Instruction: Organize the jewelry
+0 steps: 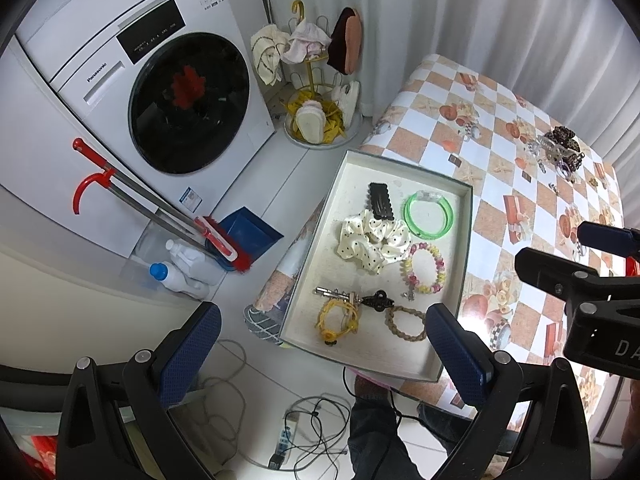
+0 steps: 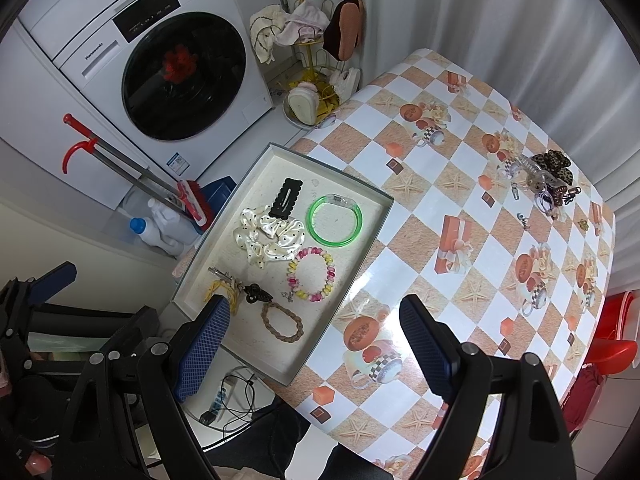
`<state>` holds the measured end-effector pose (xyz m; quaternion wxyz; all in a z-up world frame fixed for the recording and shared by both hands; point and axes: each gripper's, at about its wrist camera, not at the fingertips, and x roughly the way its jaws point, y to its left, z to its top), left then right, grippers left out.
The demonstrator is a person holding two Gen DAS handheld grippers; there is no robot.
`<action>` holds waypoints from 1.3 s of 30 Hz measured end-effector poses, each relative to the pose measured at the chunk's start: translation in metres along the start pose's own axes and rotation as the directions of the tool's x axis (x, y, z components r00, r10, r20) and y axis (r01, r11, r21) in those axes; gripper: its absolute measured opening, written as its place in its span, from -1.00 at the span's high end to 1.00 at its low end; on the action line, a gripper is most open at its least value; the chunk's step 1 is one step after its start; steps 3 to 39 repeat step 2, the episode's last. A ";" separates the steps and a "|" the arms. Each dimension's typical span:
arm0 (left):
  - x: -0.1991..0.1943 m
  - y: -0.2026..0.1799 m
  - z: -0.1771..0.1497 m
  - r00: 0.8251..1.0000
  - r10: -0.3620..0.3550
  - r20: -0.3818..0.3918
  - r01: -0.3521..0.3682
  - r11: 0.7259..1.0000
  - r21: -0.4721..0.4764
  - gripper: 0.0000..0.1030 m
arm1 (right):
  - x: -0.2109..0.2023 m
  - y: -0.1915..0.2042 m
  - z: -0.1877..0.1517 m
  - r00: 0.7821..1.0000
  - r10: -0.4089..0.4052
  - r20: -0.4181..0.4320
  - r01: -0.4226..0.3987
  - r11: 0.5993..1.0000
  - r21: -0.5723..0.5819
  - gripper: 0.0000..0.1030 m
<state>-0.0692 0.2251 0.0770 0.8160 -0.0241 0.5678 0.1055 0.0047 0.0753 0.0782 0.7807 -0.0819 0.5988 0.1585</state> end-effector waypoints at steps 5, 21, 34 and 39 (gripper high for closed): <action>0.001 0.000 0.000 1.000 0.004 0.000 -0.004 1.000 0.007 -1.00 | 0.001 0.000 0.000 1.000 0.000 0.000 0.000 1.000 0.000 -0.72; 0.001 0.000 0.000 1.000 0.004 0.000 -0.004 1.000 0.007 -1.00 | 0.001 0.000 0.000 1.000 0.000 0.000 0.000 1.000 0.000 -0.72; 0.001 0.000 0.000 1.000 0.004 0.000 -0.004 1.000 0.007 -1.00 | 0.001 0.000 0.000 1.000 0.000 0.000 0.000 1.000 0.000 -0.72; 0.001 0.000 0.000 1.000 0.004 0.000 -0.004 1.000 0.007 -1.00 | 0.001 0.000 0.000 1.000 0.000 0.000 0.000 1.000 0.000 -0.72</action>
